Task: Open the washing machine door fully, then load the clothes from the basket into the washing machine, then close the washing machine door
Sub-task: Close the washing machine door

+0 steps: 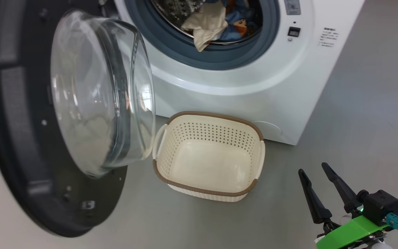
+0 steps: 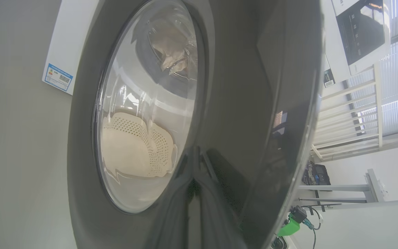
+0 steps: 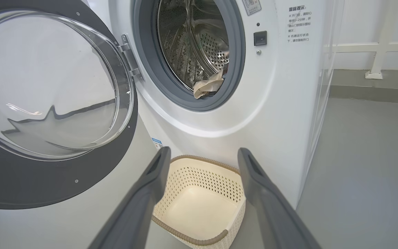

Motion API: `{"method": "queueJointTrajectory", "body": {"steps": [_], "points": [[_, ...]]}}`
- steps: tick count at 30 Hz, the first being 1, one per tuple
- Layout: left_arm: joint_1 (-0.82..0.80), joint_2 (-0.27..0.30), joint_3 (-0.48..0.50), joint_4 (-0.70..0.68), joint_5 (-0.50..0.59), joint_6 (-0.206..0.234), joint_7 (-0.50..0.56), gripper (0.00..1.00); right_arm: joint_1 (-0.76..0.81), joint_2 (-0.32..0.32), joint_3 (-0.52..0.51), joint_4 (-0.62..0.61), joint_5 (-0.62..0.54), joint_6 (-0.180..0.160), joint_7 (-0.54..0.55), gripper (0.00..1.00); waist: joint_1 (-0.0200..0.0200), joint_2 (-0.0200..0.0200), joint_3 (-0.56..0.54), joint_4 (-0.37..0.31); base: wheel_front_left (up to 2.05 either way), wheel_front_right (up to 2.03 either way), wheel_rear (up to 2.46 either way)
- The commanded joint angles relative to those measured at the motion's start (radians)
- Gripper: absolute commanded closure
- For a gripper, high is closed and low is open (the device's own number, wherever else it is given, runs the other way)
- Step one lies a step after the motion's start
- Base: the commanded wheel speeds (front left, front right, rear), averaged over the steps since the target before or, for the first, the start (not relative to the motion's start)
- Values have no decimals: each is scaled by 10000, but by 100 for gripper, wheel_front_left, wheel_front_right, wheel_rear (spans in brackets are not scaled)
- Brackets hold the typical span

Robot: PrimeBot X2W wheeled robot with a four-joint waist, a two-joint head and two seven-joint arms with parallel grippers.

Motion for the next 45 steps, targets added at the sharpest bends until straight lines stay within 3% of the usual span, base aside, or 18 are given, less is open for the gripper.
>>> {"method": "queueJointTrajectory", "body": {"steps": [1, 12, 23, 35, 45], "points": [[-254, 290, 317, -608, -62, -33, 176, 100, 86, -38, 151, -272, -43, 16, -49, 0, 0, 0, 30, -229, 0, 0, 0], [-578, -731, 31, -1585, 256, -33, 1, 100, 68, 138, 80, -301, -88, 16, -49, 0, 0, 0, 3, -1234, 0, 0, 0], [-1227, -1553, -294, -1137, 911, -33, -737, 100, -47, 284, 10, -356, -172, 16, -49, 0, 0, 0, 179, -2515, 0, 0, 0], [-1697, -1668, -425, -420, 1382, -33, -1567, 100, -67, 523, -117, -432, -189, 16, -49, 0, 0, 0, 277, -3830, 0, 0, 0], [-952, -1443, -349, -458, 1338, -33, -2129, 100, 80, 573, -240, -406, -197, 16, -49, 0, 0, 0, -4, -3879, 0, 0, 0]]}}
